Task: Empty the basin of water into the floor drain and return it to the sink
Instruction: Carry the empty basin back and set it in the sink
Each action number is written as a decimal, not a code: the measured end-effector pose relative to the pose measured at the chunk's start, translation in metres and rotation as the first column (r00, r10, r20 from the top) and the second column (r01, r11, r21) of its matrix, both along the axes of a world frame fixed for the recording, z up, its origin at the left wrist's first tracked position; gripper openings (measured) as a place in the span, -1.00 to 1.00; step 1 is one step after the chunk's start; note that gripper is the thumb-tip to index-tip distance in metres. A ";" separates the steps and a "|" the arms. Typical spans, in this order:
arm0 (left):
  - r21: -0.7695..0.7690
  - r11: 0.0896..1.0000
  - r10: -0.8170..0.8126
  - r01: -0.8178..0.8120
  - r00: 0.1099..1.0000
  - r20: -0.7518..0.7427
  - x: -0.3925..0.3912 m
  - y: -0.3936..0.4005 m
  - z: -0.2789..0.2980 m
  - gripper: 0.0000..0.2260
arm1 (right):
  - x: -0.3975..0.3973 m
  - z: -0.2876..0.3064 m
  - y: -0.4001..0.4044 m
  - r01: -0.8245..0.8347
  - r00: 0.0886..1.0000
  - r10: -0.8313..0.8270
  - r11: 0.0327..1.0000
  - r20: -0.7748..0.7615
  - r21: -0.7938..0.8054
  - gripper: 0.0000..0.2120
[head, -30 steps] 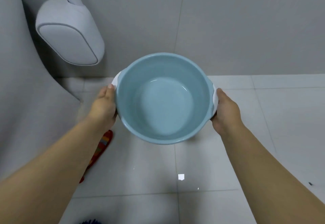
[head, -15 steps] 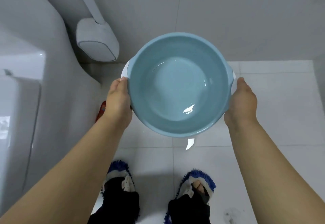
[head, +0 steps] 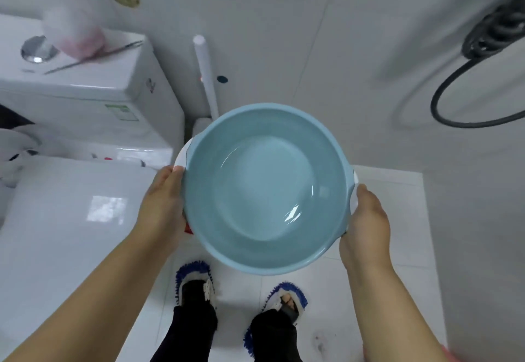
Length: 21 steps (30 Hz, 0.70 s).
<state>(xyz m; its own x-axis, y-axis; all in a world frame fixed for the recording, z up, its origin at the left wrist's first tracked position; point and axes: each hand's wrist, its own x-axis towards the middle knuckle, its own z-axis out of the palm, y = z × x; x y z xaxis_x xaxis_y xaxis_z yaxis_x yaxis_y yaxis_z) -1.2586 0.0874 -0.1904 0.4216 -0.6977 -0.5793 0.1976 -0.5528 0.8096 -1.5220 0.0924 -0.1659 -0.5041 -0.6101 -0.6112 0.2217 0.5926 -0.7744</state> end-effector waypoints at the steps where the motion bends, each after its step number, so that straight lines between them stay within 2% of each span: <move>1: -0.013 1.000 0.001 -0.001 1.000 -0.016 0.006 0.002 0.020 -0.76 | 0.006 0.017 0.002 -0.004 1.000 0.004 1.000 0.013 -0.004 -0.67; 6: -0.085 0.994 0.065 -0.066 0.998 -0.024 0.051 0.011 0.119 -0.79 | 0.043 0.103 -0.001 -0.093 0.993 0.098 0.993 0.065 -0.072 -0.76; 14: -0.173 0.909 0.378 -0.378 0.925 -0.037 0.112 0.060 0.211 -0.86 | 0.115 0.190 -0.018 -0.327 0.929 0.352 0.925 0.112 -0.195 -0.80; 17: -0.186 0.856 0.487 -0.482 0.873 -0.020 0.138 0.093 0.236 -0.82 | 0.151 0.210 -0.017 -0.454 0.868 0.484 0.863 0.108 -0.222 -0.80; 21: -0.221 0.756 0.630 -0.617 0.777 -0.015 0.179 0.143 0.271 -0.82 | 0.216 0.235 -0.011 -0.608 0.741 0.656 0.746 0.144 -0.273 -0.84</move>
<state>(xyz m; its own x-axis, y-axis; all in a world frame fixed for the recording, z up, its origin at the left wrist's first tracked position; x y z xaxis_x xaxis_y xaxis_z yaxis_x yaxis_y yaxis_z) -1.0793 0.2300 0.0804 0.8316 -0.3665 -0.4172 0.3911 -0.1467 0.9086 -1.3063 0.0811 0.0696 0.1722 -0.8561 -0.4874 0.0260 0.4985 -0.8665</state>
